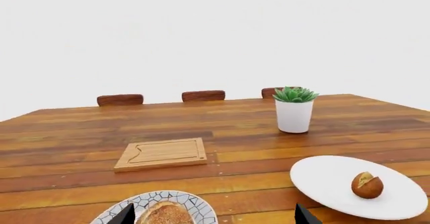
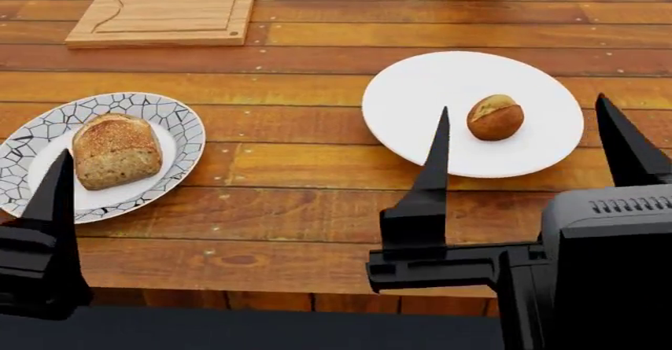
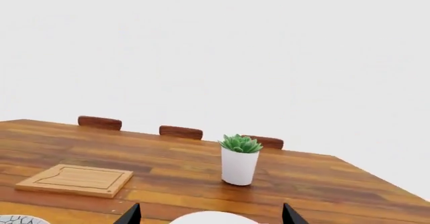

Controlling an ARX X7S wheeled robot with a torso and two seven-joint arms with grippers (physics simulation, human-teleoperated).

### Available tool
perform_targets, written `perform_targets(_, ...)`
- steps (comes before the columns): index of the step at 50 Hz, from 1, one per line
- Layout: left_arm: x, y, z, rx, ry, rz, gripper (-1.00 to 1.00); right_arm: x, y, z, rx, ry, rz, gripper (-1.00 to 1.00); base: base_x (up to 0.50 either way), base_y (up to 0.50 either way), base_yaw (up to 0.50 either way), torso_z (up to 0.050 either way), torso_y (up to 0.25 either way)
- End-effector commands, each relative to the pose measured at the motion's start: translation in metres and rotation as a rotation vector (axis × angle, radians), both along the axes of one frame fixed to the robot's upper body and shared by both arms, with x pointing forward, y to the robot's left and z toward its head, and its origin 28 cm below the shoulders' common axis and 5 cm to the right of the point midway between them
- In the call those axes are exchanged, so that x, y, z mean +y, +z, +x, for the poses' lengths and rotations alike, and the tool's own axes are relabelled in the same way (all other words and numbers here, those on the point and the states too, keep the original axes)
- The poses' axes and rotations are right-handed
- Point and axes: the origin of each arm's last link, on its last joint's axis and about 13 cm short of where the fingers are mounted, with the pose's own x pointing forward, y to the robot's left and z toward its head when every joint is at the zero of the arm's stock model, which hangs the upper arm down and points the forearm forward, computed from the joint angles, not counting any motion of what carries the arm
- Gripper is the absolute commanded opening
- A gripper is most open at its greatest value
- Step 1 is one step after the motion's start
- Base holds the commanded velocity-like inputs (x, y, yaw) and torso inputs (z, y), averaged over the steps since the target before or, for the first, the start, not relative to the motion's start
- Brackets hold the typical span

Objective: Place all breads on the cutting board.

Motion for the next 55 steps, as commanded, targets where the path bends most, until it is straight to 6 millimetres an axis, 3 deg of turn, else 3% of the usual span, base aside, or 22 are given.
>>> perform_targets(1,0.0054,0.0222,-0.0323,-0.018,0.015,0.059,1.00,-0.0024,0.0210,-0.0273,-0.022,-0.021,-0.090,1.00,0.00,0.00,0.00,0.000,0.000)
perform_targets(16,0.0082,0.0248,-0.0326,-0.031,0.040,0.052,1.00,-0.0041,0.0221,-0.0259,-0.035,-0.025,-0.066,1.00,0.01,0.00,0.00,0.000,0.000)
perform_targets(55,0.0073,0.0195,-0.0283,-0.016,0.040,0.066,1.00,-0.0058,0.0171,-0.0212,-0.033,-0.026,-0.029,1.00,0.33,-0.01,0.00,0.000,0.000)
